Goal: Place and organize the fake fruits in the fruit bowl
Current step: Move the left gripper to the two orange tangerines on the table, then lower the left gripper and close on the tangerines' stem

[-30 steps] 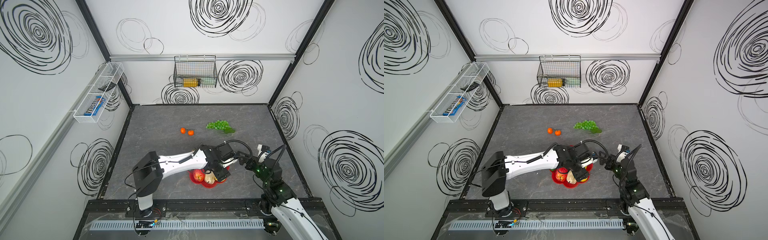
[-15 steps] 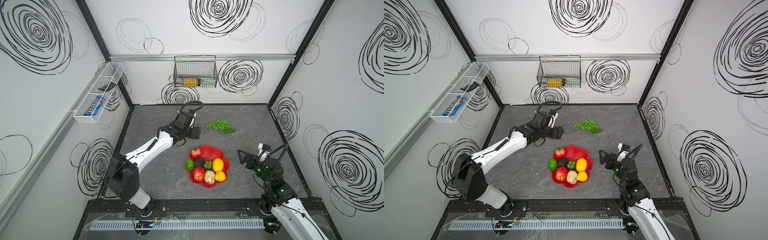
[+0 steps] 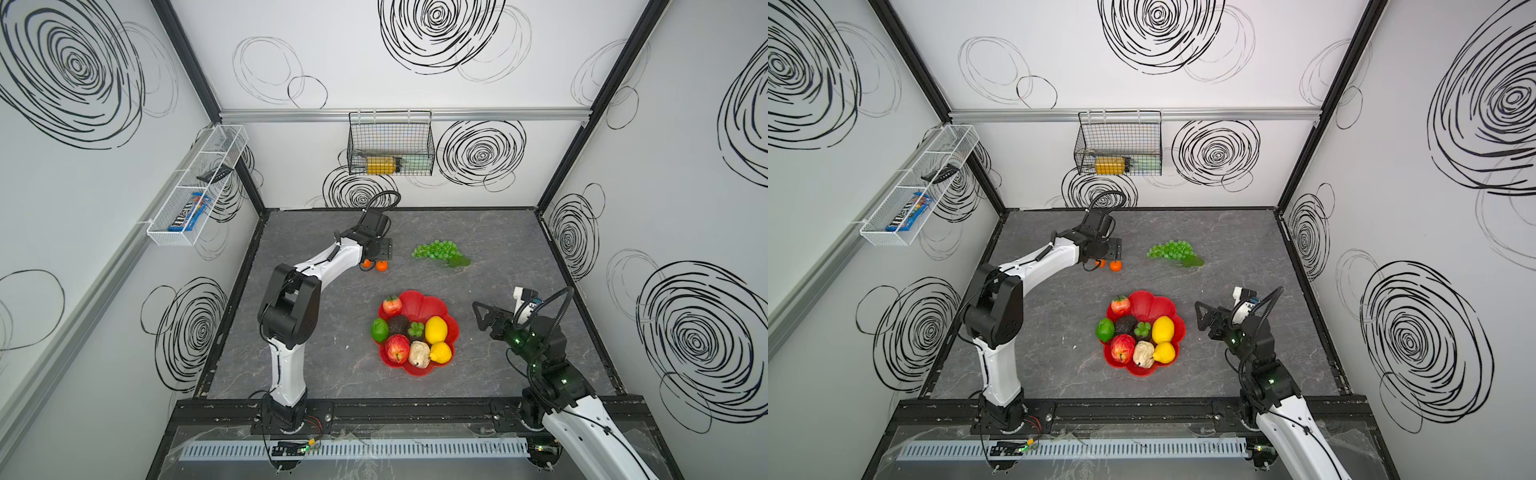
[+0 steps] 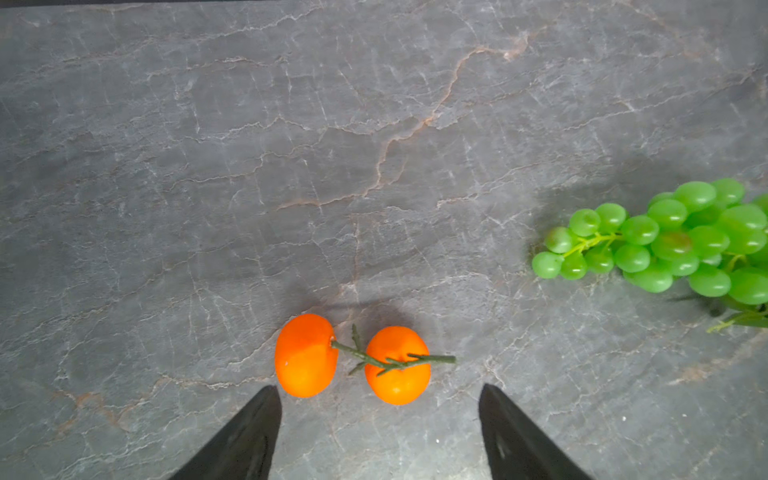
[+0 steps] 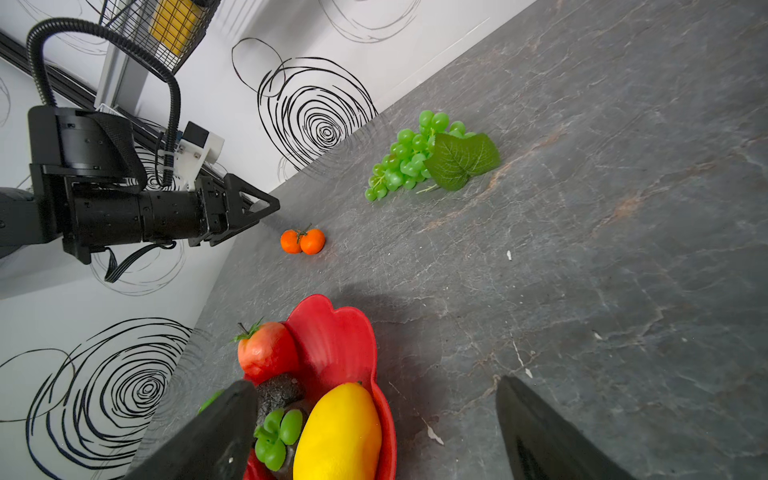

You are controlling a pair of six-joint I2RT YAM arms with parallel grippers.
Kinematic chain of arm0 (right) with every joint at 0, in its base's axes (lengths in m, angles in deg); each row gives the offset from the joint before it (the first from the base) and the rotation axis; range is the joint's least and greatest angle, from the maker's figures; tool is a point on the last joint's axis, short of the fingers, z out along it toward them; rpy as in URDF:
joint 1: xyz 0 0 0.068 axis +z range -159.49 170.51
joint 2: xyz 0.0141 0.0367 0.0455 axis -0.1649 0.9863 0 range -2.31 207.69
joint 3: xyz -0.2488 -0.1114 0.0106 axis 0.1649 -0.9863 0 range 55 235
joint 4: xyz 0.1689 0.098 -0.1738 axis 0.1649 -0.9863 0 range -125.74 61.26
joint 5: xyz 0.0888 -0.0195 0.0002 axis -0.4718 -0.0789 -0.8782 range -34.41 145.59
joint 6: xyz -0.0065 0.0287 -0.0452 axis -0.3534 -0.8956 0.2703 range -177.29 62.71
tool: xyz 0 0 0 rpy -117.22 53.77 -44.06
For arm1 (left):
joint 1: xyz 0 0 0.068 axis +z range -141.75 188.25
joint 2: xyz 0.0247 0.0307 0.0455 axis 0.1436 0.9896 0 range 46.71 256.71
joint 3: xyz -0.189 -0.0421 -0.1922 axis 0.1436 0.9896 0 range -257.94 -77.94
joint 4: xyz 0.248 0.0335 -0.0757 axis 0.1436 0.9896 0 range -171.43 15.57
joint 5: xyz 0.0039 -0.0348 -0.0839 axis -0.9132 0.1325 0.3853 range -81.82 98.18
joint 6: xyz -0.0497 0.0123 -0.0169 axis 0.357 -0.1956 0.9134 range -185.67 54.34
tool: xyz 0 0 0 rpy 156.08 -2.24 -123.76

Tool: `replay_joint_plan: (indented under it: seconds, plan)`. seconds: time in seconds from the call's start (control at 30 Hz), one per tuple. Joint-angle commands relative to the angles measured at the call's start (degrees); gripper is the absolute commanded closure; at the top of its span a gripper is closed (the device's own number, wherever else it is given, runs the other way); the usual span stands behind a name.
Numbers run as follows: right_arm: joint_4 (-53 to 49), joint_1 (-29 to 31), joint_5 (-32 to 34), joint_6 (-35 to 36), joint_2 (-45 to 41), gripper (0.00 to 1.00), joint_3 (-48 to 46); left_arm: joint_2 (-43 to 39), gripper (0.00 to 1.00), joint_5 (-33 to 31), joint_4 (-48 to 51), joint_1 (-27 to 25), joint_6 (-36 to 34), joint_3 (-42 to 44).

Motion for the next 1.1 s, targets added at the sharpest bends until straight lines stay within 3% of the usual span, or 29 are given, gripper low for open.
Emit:
replay_joint_plan:
  seconds: [0.0, 0.27, 0.47, 0.73, 1.07]
  plan:
    - [0.1, 0.4, -0.5, 0.5, -0.4, 0.06, 0.3, 5.2, 0.17, -9.5, 6.5, -2.7, 0.9, -7.1]
    - [-1.4, 0.5, -0.9, 0.8, -0.8, 0.06, 0.2, 16.3, 0.18, -14.2, 15.1, -4.5, 0.0, -19.4]
    - [-0.8, 0.6, -1.2, 0.6, -1.0, 0.06, -0.8, 21.2, 0.25, -16.3, 21.8, -4.0, -1.0, -26.6]
    - [-0.5, 0.6, -1.2, 0.7, -0.6, 0.06, -0.9, 17.2, 0.39, -15.3, 21.7, -3.5, -1.5, -20.5]
    - [1.9, 0.6, -2.4, -0.4, 1.8, 0.07, -1.1, 5.7, 0.45, -16.2, 17.7, -3.9, -0.8, -6.1]
